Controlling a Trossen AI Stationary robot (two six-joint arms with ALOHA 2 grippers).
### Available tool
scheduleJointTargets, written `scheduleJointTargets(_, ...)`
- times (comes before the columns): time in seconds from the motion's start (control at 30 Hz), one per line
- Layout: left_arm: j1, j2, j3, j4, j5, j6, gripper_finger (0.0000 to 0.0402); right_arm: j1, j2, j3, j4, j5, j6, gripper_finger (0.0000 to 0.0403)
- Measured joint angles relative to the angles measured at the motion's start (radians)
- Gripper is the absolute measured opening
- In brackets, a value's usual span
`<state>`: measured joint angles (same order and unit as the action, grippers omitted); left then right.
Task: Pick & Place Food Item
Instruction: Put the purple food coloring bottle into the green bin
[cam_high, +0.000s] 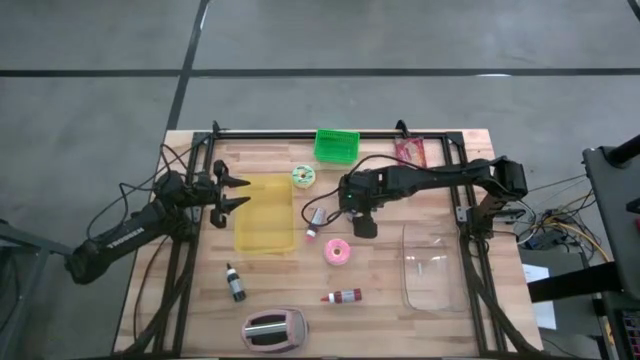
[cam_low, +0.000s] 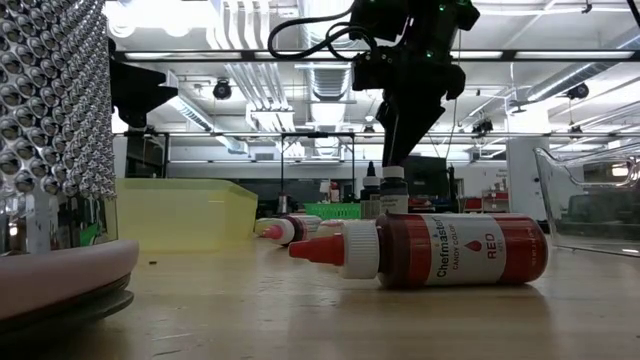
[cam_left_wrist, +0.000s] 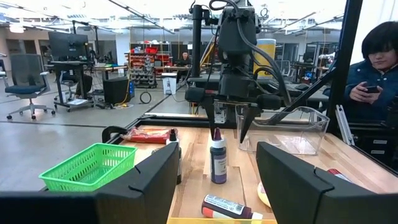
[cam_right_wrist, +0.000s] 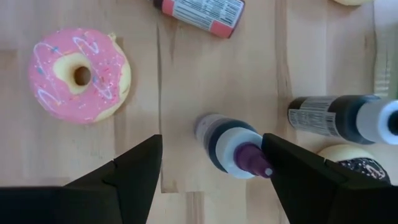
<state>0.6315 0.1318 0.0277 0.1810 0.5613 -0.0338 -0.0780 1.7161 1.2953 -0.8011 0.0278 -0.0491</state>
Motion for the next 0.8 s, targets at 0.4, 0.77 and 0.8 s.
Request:
scheduleJointTargets(0.4,0.000,0.000,0.000,0.000,0.000,0.000,0.0223,-0.002,0.001,-0.003,0.005,0.000,-0.017,0.0243)
scheduleJointTargets(0.77,0.000,0.000,0.000,0.000,0.000,-0.004,0.0223,-0.016,0.000,-0.022,0.033,0.002,-0.041,0.0243)
scheduleJointTargets(0.8,0.000,0.000,0.000,0.000,0.000,-0.004,0.0223,-0.017,0.000,-0.022,0.034,0.002,-0.041,0.0244)
